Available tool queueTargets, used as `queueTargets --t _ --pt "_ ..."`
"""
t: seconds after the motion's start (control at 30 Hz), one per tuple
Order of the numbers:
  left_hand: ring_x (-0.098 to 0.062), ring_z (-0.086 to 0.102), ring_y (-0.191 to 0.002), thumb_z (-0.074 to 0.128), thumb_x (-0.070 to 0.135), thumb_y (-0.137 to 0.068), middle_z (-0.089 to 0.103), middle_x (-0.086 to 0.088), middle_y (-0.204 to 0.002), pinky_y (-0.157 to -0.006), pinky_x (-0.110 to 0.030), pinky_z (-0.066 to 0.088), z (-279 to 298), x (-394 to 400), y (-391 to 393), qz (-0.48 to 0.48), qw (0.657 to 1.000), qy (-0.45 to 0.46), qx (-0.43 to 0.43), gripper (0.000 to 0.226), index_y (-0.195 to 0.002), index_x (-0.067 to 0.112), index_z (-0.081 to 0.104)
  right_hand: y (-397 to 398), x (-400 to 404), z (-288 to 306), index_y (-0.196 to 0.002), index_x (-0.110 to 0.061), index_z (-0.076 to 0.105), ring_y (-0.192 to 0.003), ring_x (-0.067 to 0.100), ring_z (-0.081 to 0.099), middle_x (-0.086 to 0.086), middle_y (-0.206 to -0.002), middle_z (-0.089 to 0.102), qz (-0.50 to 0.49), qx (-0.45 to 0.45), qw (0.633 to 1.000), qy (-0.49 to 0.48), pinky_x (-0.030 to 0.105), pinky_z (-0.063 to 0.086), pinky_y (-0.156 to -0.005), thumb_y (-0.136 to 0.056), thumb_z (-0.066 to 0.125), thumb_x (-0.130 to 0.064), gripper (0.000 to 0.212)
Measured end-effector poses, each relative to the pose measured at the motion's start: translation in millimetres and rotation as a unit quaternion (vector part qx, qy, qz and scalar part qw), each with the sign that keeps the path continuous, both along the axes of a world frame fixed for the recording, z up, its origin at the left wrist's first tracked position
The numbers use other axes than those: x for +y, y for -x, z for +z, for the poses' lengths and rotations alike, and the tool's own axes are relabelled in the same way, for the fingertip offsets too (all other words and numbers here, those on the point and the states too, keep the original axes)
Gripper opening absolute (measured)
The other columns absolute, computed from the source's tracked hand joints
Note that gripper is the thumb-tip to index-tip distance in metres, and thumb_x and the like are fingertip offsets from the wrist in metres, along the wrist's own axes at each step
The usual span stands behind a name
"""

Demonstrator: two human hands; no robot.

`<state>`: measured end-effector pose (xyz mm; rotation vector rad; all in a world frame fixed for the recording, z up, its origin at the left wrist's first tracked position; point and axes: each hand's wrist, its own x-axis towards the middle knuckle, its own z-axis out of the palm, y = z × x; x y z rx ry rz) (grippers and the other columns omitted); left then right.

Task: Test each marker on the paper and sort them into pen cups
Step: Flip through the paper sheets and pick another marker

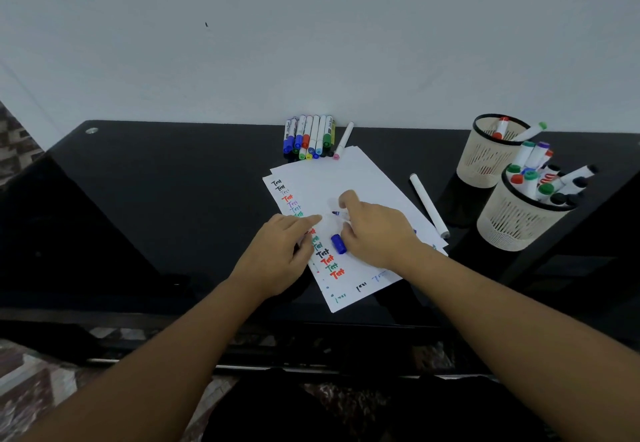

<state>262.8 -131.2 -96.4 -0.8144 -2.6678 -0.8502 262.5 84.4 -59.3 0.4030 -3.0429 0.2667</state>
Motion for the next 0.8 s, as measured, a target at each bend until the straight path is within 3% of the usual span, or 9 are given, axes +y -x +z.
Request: queueTargets --t 0.07,0.17,0.27,0.33,0.4,0.5,0.6,0.73,0.8 --pt "-0.003 0.047 -0.107 0.045 0.039 -0.103 0.063 0.008 -0.125 -0.093 -0.029 0.046 1.9 -0.8 -1.3 -0.021 1.0 0.023 0.004 0.048 -0.148 0.024 0.051 -2.1 4.8 2.1 -0.133 -0.019 0.033 -0.061 0.019 0.053 -0.002 -0.072 0.053 -0.012 -0.007 0.998 0.066 0.037 0.043 -0.054 -0.101 0.044 -0.024 0.034" --pt "-0.009 0.043 -0.124 0.051 0.05 -0.101 0.054 0.01 -0.139 -0.104 -0.035 0.043 4.5 0.2 3.0 -0.045 0.995 0.091 -0.008 0.056 -0.154 0.035 0.038 -2.8 11.6 4.6 -0.137 -0.019 0.03 -0.056 0.02 0.048 0.001 -0.067 0.05 -0.027 -0.006 0.992 0.121 0.035 0.033 -0.052 -0.102 0.043 -0.016 0.037" --pt "-0.01 0.039 -0.13 0.052 0.044 -0.103 0.047 0.011 -0.144 -0.11 -0.034 0.039 13.7 8.4 11.8 -0.071 0.987 0.138 -0.045 0.059 -0.157 0.043 0.029 -2.7 20.3 5.6 -0.132 -0.028 0.041 -0.072 0.024 0.059 0.005 -0.09 0.061 -0.025 0.005 0.993 0.115 0.04 0.048 -0.062 -0.104 0.038 -0.014 0.031" --pt "-0.01 0.04 -0.125 0.051 0.037 -0.105 0.05 0.011 -0.14 -0.108 -0.03 0.038 17.2 15.2 13.8 -0.097 0.982 0.155 -0.045 0.049 -0.152 0.042 0.039 -2.3 26.5 5.9 -0.122 -0.03 0.06 -0.093 0.024 0.063 0.003 -0.11 0.062 -0.035 -0.002 0.993 0.111 0.04 0.053 -0.081 -0.105 0.037 -0.015 0.032" --pt "-0.008 0.042 -0.118 0.051 0.034 -0.106 0.054 0.01 -0.131 -0.104 -0.029 0.041 17.7 17.9 11.1 -0.097 0.984 0.141 -0.056 0.037 -0.142 0.036 0.055 -4.9 27.3 8.7 -0.119 -0.028 0.07 -0.106 0.019 0.063 0.001 -0.12 0.065 -0.051 0.001 0.985 0.165 0.035 0.051 -0.092 -0.104 0.038 -0.015 0.038" --pt "-0.008 0.046 -0.114 0.056 0.031 -0.103 0.057 0.01 -0.122 -0.101 -0.032 0.045 12.2 11.2 5.7 -0.057 0.993 0.084 -0.057 0.029 -0.132 0.029 0.063 -13.0 24.8 17.4 -0.131 -0.028 0.065 -0.107 0.015 0.066 -0.003 -0.127 0.064 -0.071 -0.033 0.948 0.309 0.021 0.048 -0.085 -0.101 0.038 -0.003 0.047" --pt "-0.008 0.043 -0.111 0.059 0.029 -0.102 0.053 0.012 -0.119 -0.098 -0.026 0.043 6.2 2.2 0.1 -0.016 0.997 0.052 -0.045 0.03 -0.131 0.027 0.064 -24.6 22.7 15.4 -0.127 -0.036 0.058 -0.104 0.011 0.065 -0.008 -0.122 0.062 -0.069 -0.066 0.909 0.405 0.021 0.044 -0.082 -0.098 0.048 0.003 0.049" --pt "-0.011 0.036 -0.118 0.051 0.028 -0.105 0.049 0.009 -0.133 -0.103 -0.031 0.04 -0.6 0.9 -14.4 -0.026 0.997 0.065 -0.041 0.045 -0.15 0.036 0.046 -50.1 11.2 -0.3 -0.107 -0.031 0.053 -0.082 0.013 0.072 -0.005 -0.095 0.069 -0.111 -0.074 0.846 0.517 0.031 0.051 -0.08 -0.105 0.059 -0.029 0.007" --pt "-0.017 0.034 -0.127 0.044 0.036 -0.107 0.045 0.005 -0.145 -0.107 -0.037 0.037 -5.1 0.8 -19.1 -0.033 0.993 0.111 -0.02 0.046 -0.152 0.046 0.039 -65.1 5.5 -3.9 -0.108 -0.03 0.058 -0.075 0.01 0.067 -0.005 -0.078 0.066 -0.126 -0.067 0.823 0.55 0.029 0.051 -0.081 -0.107 0.05 -0.045 0.018"
